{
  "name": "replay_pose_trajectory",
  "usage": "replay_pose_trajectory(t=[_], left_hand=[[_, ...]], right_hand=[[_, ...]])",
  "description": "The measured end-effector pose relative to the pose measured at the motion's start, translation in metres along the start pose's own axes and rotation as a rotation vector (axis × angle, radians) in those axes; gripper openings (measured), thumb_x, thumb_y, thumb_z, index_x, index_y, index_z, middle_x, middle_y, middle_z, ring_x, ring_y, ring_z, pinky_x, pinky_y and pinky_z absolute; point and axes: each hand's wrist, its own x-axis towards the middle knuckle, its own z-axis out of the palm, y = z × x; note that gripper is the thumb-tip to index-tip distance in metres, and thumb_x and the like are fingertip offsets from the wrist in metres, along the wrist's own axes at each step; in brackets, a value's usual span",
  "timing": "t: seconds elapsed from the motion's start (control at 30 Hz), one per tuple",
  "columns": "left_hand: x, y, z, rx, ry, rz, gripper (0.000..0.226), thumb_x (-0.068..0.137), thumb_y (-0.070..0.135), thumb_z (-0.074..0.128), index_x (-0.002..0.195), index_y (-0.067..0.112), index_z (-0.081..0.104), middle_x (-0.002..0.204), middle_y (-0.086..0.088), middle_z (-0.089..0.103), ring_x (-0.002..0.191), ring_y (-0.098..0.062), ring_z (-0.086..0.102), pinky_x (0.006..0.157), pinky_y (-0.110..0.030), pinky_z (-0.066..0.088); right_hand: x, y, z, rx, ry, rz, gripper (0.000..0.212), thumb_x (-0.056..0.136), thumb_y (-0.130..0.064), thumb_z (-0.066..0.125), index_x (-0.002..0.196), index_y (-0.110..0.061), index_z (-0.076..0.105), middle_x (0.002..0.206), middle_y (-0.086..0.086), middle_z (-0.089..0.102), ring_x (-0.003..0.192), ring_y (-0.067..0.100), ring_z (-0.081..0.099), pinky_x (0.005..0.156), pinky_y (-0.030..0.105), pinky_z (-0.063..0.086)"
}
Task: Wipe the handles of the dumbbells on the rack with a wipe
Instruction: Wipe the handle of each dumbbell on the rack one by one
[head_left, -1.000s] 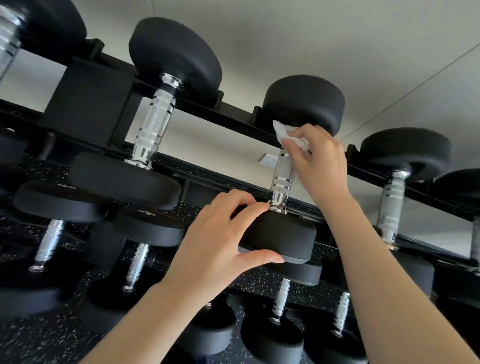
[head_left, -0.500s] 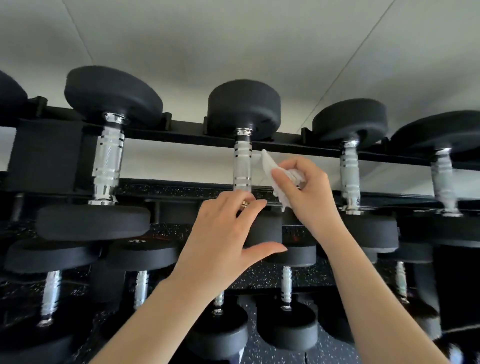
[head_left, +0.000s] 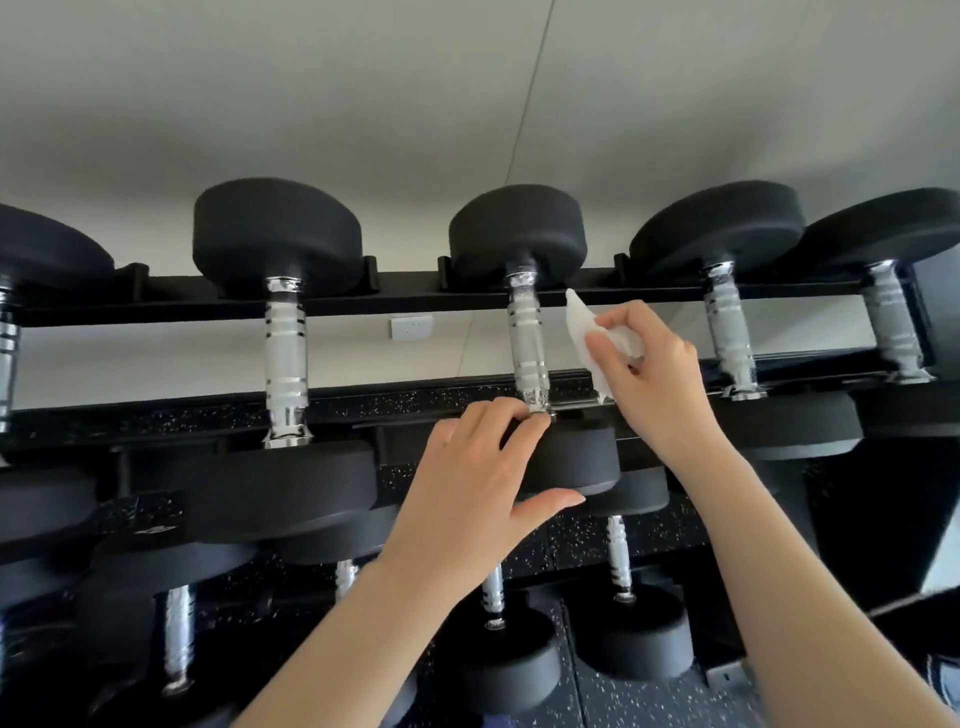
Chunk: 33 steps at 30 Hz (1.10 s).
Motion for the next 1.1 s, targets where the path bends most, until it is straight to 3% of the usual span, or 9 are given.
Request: replay_pose_trajectory(t=[0.17, 0.3, 0.47, 0.57, 0.67, 0.83, 1.1], left_hand=[[0.004, 0.015, 0.017, 0.02, 0.036, -0.108, 0.062, 0.087, 0.062, 0.04, 0.122, 0.015, 0.06, 0.115, 0.002, 0.057, 0.105, -0.016, 0.053, 0.085, -0.031, 0.044], [0.001, 0.019, 0.023, -0.001, 0.035, -0.187, 0.061, 0.087, 0.063, 0.041, 0.127, 0.018, 0.055, 0.117, 0.004, 0.056, 0.105, -0.014, 0.052, 0.09, -0.03, 0.04], [-0.005, 0.024, 0.026, -0.027, 0.052, -0.264, 0.062, 0.088, 0.063, 0.042, 0.133, 0.021, 0.052, 0.122, 0.007, 0.055, 0.111, -0.009, 0.047, 0.095, -0.028, 0.038], [-0.005, 0.025, 0.026, -0.036, 0.073, -0.273, 0.063, 0.088, 0.063, 0.043, 0.132, 0.02, 0.053, 0.122, 0.006, 0.056, 0.11, -0.007, 0.044, 0.095, -0.027, 0.037], [-0.005, 0.025, 0.027, -0.051, 0.075, -0.277, 0.064, 0.088, 0.063, 0.042, 0.132, 0.019, 0.054, 0.122, 0.005, 0.056, 0.11, -0.007, 0.044, 0.095, -0.026, 0.035], [-0.006, 0.025, 0.028, -0.066, 0.075, -0.281, 0.065, 0.087, 0.063, 0.042, 0.132, 0.018, 0.054, 0.122, 0.004, 0.056, 0.11, -0.009, 0.044, 0.096, -0.027, 0.033], [-0.005, 0.024, 0.029, -0.084, 0.123, -0.268, 0.063, 0.085, 0.062, 0.047, 0.128, 0.017, 0.056, 0.12, 0.003, 0.056, 0.107, -0.01, 0.046, 0.093, -0.025, 0.032]], right_hand=[[0.034, 0.018, 0.014, 0.011, -0.063, -0.135, 0.012, 0.094, -0.024, 0.054, 0.102, -0.017, 0.058, 0.083, -0.004, 0.06, 0.058, 0.004, 0.049, 0.056, 0.018, 0.038], [0.065, 0.013, 0.034, 0.022, 0.004, -0.251, 0.013, 0.092, -0.021, 0.057, 0.102, -0.014, 0.062, 0.096, -0.004, 0.061, 0.073, 0.005, 0.051, 0.063, 0.008, 0.037], [0.07, 0.012, 0.058, 0.079, 0.194, -0.241, 0.01, 0.085, -0.011, 0.064, 0.094, -0.008, 0.069, 0.097, 0.006, 0.06, 0.093, 0.02, 0.055, 0.078, 0.017, 0.04], [0.068, 0.007, 0.064, 0.104, 0.27, -0.203, 0.01, 0.083, -0.006, 0.065, 0.091, -0.005, 0.071, 0.095, 0.009, 0.058, 0.094, 0.02, 0.052, 0.078, 0.005, 0.033], [0.07, -0.001, 0.065, 0.124, 0.219, -0.179, 0.011, 0.082, -0.008, 0.067, 0.092, -0.005, 0.072, 0.097, 0.008, 0.06, 0.089, 0.015, 0.053, 0.074, -0.001, 0.032], [0.071, -0.004, 0.057, 0.021, 0.096, -0.2, 0.013, 0.083, -0.013, 0.068, 0.094, -0.007, 0.073, 0.102, 0.006, 0.062, 0.086, 0.009, 0.052, 0.072, 0.005, 0.033], [0.034, 0.01, 0.032, 0.025, -0.249, -0.244, 0.007, 0.074, -0.015, 0.076, 0.079, -0.012, 0.073, 0.086, -0.005, 0.06, 0.075, 0.0, 0.05, 0.071, 0.0, 0.033]])
